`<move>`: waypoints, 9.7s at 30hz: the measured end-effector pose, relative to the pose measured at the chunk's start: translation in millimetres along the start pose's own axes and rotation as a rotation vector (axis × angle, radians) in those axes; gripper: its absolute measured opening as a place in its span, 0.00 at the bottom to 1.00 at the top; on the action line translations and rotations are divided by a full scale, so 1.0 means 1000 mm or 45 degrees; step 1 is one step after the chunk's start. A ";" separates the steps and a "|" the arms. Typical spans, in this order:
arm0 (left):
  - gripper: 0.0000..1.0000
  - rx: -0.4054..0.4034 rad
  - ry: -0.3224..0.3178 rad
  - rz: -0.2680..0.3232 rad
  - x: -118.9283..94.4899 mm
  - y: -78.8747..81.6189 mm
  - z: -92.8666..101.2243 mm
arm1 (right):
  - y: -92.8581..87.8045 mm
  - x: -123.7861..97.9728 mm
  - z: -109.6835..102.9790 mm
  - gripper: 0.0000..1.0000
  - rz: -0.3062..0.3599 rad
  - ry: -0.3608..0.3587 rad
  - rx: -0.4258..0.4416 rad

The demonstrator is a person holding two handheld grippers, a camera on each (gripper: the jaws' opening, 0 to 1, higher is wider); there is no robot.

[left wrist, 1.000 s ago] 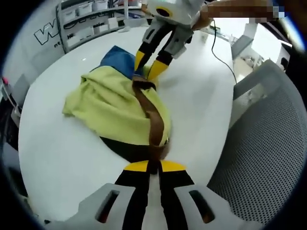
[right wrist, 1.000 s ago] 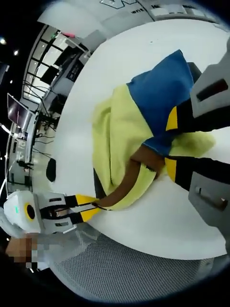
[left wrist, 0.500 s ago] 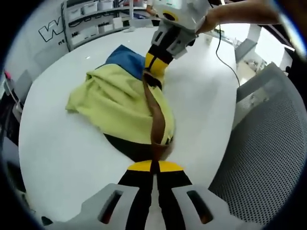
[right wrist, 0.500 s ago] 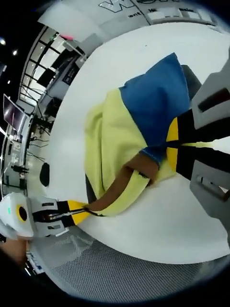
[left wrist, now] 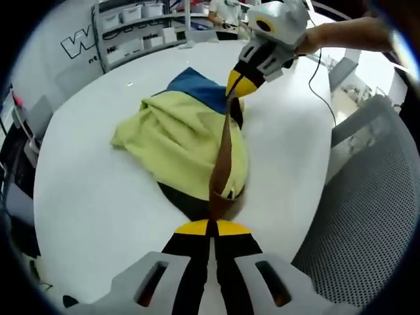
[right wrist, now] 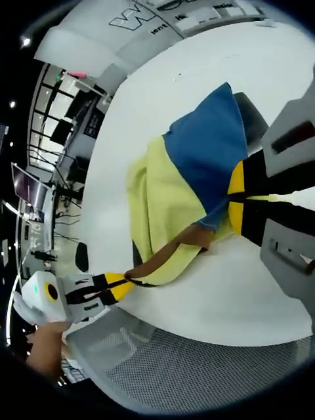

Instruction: Fold the garment on the visible template until the final outline fits inside the template.

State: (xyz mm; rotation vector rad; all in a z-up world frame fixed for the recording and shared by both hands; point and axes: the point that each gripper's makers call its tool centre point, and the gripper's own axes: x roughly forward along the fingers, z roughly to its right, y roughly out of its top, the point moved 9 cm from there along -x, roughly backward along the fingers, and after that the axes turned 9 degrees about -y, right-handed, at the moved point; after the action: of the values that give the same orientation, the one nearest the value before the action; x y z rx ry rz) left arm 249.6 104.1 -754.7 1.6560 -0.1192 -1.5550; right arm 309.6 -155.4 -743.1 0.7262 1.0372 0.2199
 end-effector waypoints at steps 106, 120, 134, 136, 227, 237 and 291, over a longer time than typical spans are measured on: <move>0.03 0.494 -0.129 0.377 -0.170 0.167 -0.040 | 0.108 -0.201 0.022 0.00 0.204 -0.307 0.343; 0.03 0.527 -0.145 0.400 -0.188 0.174 -0.032 | 0.113 -0.215 0.021 0.00 0.245 -0.294 0.340; 0.03 0.496 -0.112 0.549 -0.205 0.184 -0.036 | 0.124 -0.221 0.035 0.00 0.380 -0.352 0.397; 0.03 0.489 -0.114 0.567 -0.207 0.185 -0.035 | 0.125 -0.224 0.036 0.00 0.400 -0.343 0.406; 0.03 0.224 0.082 0.455 -0.062 0.181 -0.133 | 0.057 -0.063 0.120 0.00 0.198 -0.595 0.446; 0.03 0.086 0.062 0.435 -0.031 0.169 -0.150 | 0.041 -0.032 0.124 0.00 0.103 -0.578 0.367; 0.15 -0.151 0.163 0.419 0.027 0.131 -0.168 | -0.025 0.011 0.112 0.09 -0.036 -0.720 0.732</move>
State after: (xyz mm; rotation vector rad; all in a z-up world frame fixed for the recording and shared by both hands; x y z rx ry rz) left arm 460.2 87.0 -716.2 1.5495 -0.2161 -1.1843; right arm 406.0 -218.2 -733.3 1.2054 0.5580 -0.3144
